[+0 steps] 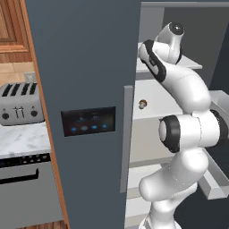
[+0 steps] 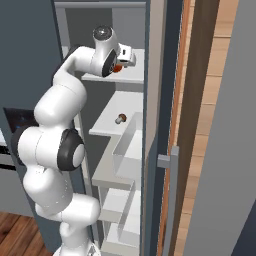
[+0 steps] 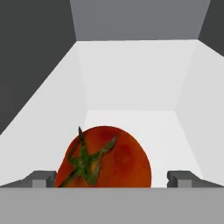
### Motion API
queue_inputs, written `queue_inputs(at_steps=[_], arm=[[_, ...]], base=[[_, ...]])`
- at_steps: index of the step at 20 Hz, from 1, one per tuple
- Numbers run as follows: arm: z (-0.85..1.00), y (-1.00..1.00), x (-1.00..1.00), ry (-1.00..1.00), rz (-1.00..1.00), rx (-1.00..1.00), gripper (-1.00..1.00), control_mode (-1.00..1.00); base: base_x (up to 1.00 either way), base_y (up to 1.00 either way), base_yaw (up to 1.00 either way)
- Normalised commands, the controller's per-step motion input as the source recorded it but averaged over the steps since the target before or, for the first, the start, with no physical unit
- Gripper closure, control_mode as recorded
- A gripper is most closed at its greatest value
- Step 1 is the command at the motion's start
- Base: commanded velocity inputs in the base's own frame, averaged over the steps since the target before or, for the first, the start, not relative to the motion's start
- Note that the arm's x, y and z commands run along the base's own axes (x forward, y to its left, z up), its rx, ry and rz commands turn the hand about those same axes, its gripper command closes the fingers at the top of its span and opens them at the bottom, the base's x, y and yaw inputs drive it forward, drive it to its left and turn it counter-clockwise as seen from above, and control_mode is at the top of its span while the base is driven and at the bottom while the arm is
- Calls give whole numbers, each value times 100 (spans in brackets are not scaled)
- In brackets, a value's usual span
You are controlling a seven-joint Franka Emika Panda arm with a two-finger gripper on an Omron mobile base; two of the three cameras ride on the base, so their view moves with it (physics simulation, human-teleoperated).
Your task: Place the cold items (tomato and mushroom) from the fridge in one tupperware on the dining counter. Place the warm items (kebab skewer and hot dog) in the stove area in another tupperware.
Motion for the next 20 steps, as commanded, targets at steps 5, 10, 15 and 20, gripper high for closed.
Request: queue_inputs(at_steps=[5,10,15,20], arm=[[-21,0,0,1,0,4,100,-100],[-22,0,0,0,1,5,100,-100],[-2,0,0,-1,1,0,100,-100],[0,0,-20,-16,0,0,100,-100]], base=[[0,0,0],[0,0,0],[0,0,0],[0,0,0]])
